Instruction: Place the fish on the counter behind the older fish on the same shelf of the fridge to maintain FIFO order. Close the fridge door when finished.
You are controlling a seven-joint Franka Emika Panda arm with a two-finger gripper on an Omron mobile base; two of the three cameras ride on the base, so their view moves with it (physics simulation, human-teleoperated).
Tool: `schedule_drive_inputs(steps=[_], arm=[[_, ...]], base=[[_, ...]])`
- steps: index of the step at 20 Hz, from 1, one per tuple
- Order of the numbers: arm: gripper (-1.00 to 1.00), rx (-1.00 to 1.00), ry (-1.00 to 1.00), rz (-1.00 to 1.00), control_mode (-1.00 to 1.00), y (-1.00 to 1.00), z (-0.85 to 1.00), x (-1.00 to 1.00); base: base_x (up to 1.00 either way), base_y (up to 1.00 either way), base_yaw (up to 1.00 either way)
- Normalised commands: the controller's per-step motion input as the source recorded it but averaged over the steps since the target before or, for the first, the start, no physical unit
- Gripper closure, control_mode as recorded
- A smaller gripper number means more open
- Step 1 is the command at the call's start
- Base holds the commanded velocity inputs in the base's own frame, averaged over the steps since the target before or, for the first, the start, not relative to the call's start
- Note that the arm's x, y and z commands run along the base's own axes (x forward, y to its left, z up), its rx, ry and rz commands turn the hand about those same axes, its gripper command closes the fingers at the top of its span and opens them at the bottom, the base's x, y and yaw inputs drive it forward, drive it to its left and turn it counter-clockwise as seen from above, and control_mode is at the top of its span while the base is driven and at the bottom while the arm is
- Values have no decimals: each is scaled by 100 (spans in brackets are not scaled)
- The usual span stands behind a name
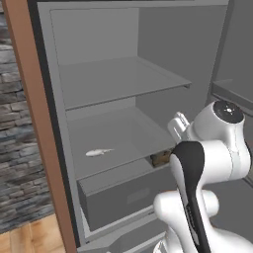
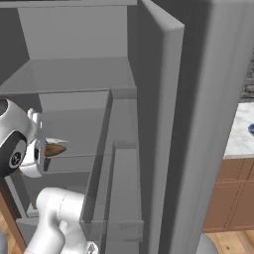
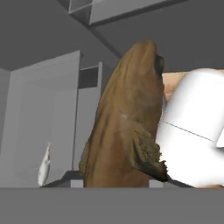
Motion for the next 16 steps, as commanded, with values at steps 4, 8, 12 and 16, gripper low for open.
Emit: schedule_drive_inputs(steps=[4, 8, 12, 16], arm=[[100, -1, -17, 14, -100, 1, -74, 68], [100, -3, -29, 8, -100, 37, -91, 100], [100, 0, -15, 5, -100, 32, -78, 100], [100, 0, -9, 7, -100, 6, -55, 68]], base=[[0, 0, 0], [0, 0, 0], [0, 0, 0], [0, 0, 0]])
